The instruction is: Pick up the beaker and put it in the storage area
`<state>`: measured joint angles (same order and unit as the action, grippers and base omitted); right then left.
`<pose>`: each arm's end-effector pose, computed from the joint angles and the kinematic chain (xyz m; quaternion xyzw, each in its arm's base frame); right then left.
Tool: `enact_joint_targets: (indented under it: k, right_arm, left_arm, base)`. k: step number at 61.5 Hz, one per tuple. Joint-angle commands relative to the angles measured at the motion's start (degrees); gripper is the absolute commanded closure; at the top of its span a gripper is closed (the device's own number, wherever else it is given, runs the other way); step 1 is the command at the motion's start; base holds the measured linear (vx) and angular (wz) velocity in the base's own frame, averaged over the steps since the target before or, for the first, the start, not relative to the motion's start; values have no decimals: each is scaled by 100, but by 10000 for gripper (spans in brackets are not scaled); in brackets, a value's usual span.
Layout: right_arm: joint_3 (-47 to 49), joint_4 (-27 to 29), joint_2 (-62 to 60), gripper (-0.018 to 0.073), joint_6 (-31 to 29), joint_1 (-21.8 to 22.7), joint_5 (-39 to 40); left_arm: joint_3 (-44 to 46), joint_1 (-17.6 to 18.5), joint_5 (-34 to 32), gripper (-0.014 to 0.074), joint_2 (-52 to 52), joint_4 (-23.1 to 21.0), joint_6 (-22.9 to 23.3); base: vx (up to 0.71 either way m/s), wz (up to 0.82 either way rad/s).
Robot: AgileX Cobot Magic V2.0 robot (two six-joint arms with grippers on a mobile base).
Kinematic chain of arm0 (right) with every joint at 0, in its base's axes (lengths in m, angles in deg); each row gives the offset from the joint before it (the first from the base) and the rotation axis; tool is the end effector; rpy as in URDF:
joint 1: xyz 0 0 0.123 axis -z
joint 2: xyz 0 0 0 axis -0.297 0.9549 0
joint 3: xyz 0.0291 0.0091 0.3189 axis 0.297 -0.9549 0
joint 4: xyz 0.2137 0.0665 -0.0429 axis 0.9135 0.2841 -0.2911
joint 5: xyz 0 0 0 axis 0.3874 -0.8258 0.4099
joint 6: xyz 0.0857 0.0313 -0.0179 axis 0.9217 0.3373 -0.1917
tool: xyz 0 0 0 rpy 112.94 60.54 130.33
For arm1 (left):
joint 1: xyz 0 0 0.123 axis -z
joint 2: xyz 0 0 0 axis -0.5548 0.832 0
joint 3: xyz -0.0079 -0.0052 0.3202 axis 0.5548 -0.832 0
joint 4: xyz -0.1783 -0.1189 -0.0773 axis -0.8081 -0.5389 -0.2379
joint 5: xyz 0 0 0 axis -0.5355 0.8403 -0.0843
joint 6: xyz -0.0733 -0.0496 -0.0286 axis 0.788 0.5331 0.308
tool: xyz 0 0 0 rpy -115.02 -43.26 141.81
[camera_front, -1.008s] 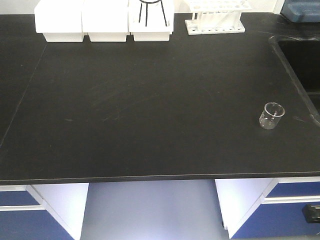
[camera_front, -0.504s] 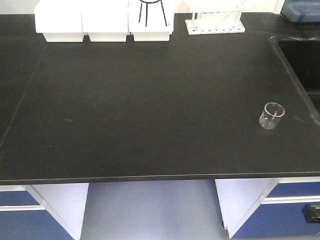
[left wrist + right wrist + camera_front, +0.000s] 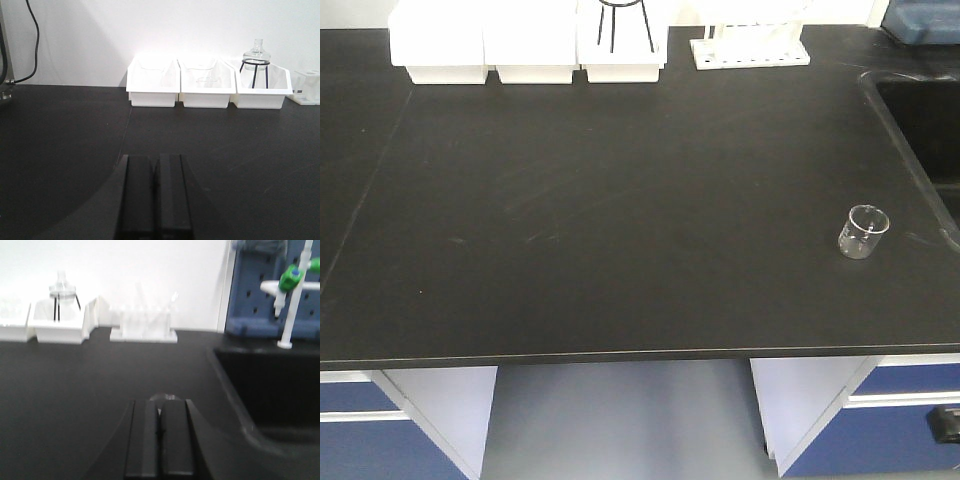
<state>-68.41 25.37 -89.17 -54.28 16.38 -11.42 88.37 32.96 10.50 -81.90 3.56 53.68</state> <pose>-0.0010 0.0000 0.1954 -0.0187 0.7136 -0.0074 0.7002 -0.0011 0.0015 0.1951 -0.0502 0.7189 -0.0281 0.6928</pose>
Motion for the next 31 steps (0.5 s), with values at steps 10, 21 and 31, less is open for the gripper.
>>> enact_joint_targets:
  k: [10, 21, 31]
  right_arm:
    - [-11, 0, -28, 567, -17, 26, 2512]
    - [763, 0, 659, 564, -23, 26, 2092]
    - [1762, 0, 2037, 564, -148, 26, 2142]
  left_arm:
    - [-125, 36, -484, 605, -109, -32, 34]
    - [-125, 36, -484, 605, -109, -32, 34]
    - [-125, 36, -484, 605, -109, -32, 34]
  base:
    - [0, 0]
    - [0, 0]
    - [0, 0]
